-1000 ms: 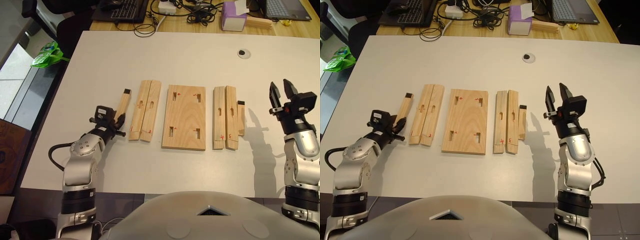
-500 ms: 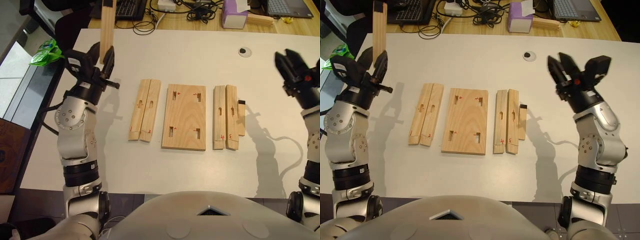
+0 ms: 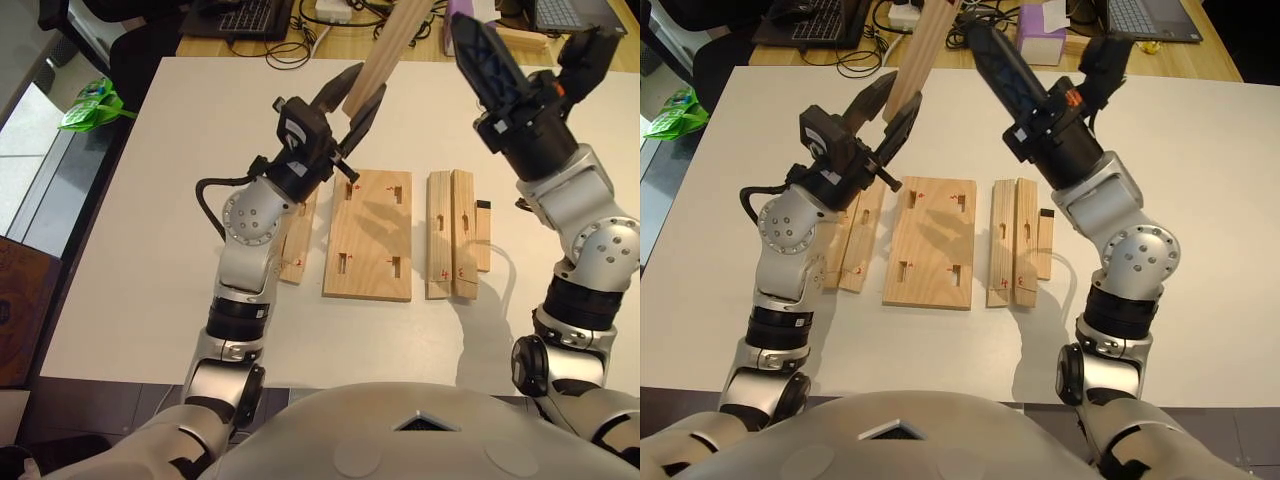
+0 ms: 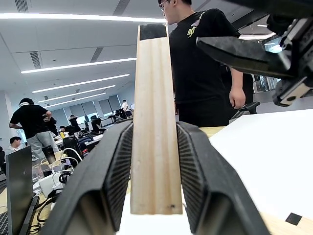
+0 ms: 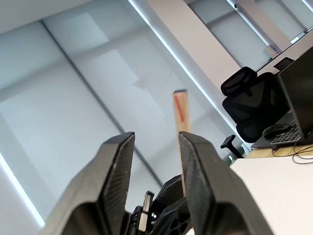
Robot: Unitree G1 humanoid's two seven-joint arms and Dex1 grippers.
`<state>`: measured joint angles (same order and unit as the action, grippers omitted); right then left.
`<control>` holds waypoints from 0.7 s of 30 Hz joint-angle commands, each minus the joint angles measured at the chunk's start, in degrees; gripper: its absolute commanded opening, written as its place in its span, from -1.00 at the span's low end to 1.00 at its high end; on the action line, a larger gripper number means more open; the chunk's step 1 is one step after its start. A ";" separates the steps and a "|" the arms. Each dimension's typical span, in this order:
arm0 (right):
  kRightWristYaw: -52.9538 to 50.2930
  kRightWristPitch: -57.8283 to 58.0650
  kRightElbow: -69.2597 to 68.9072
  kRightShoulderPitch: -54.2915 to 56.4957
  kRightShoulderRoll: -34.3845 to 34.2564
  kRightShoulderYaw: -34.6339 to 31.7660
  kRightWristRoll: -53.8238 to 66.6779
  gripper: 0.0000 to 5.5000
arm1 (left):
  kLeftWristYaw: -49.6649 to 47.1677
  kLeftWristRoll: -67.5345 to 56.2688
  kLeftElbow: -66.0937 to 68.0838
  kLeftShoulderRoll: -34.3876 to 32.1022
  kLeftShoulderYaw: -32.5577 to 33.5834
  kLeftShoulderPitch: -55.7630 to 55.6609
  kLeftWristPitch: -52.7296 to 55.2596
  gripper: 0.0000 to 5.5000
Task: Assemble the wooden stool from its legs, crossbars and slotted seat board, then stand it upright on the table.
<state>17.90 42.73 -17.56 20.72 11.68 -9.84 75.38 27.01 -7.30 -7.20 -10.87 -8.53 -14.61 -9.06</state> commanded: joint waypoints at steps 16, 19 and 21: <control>24.05 -66.68 11.39 13.12 30.71 34.83 -96.38 -0.39 | -2.23 -7.47 -7.96 -7.74 3.90 -9.70 51.23 -0.52; 20.29 -69.85 17.56 16.08 27.69 35.42 -101.97 -0.39 | -2.38 -8.82 -9.83 -7.14 3.91 -9.61 53.74 -0.52; 16.97 -70.68 20.47 17.84 25.71 35.00 -105.17 -0.39 | -2.65 -9.70 -10.95 -6.66 4.04 -9.01 55.24 -0.52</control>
<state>37.63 -27.16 0.60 35.78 38.96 25.55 -26.89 24.81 -16.15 -16.55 -17.83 -4.63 -23.65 44.26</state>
